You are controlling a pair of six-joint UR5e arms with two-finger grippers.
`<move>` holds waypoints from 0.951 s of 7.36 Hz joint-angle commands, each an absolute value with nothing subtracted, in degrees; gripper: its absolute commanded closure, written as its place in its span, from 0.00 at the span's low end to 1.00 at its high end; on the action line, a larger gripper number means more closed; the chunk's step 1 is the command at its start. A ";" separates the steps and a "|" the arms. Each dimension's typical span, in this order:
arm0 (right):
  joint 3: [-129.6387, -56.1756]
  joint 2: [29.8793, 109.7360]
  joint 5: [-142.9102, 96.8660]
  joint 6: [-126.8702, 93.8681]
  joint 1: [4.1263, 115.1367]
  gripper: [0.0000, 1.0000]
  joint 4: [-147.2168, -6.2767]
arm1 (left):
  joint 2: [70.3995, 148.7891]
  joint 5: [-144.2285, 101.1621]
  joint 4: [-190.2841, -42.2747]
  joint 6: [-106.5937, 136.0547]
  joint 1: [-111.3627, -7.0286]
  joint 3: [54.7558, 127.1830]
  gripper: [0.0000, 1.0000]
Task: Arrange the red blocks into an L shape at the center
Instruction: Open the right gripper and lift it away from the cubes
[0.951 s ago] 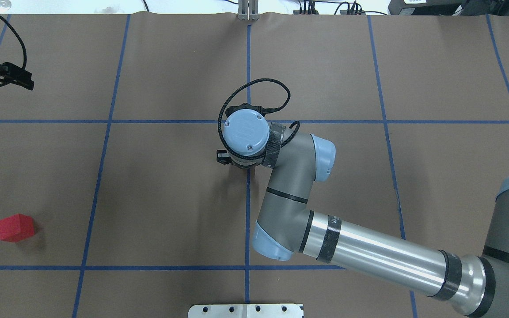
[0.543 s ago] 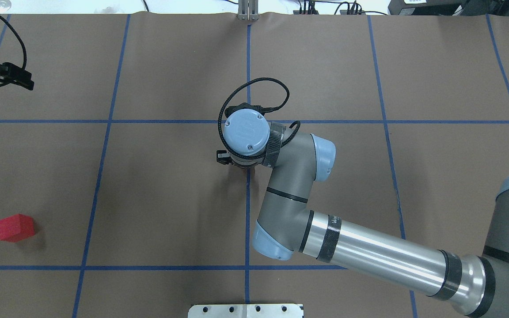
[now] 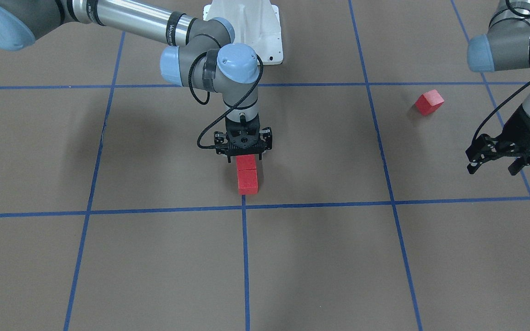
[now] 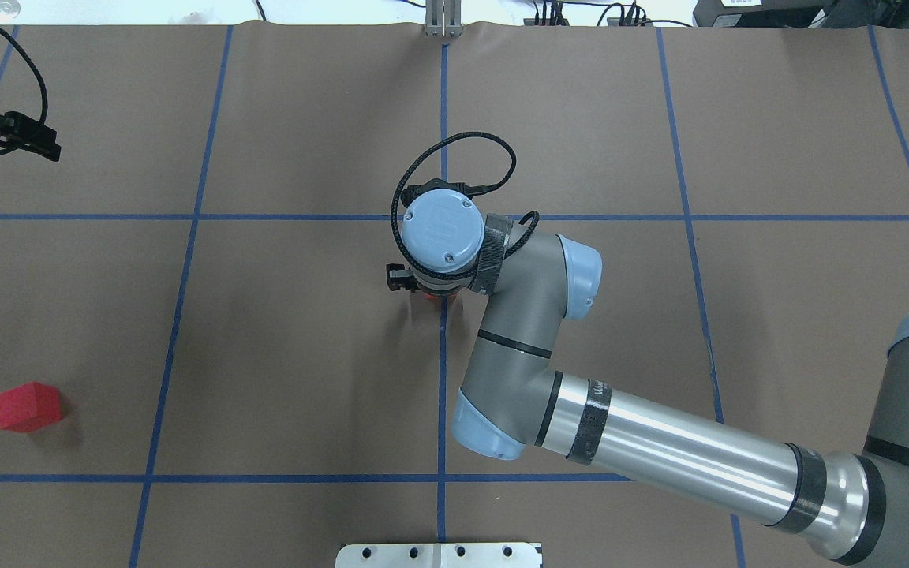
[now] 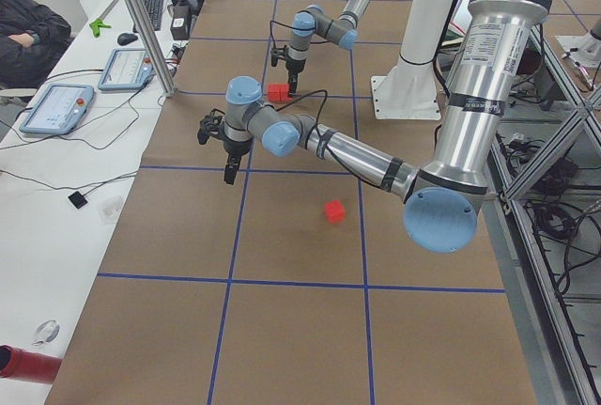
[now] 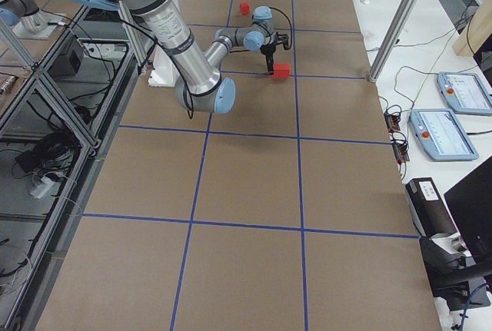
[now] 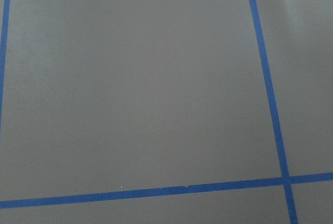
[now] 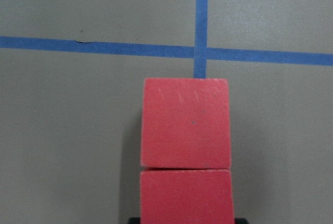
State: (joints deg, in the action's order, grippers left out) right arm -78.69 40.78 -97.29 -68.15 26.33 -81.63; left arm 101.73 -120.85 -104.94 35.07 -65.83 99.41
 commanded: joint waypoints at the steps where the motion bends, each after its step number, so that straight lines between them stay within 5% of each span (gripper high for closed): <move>1: -80.06 40.61 -97.99 -68.03 27.67 0.02 -81.65 | 99.51 -120.85 -106.25 35.33 -65.74 100.10 0.00; 4: -86.19 41.48 -108.96 -67.33 35.57 0.02 -87.85 | 85.57 -120.85 -126.92 48.02 -64.78 100.64 0.00; 7: -97.71 49.80 -113.80 -55.66 42.52 0.02 -97.12 | 78.68 -117.10 -130.69 62.27 -56.46 103.52 0.00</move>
State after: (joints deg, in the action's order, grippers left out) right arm -93.64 46.10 -111.66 -59.78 39.55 -94.87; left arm 81.58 -119.46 -129.74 56.55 -60.52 101.84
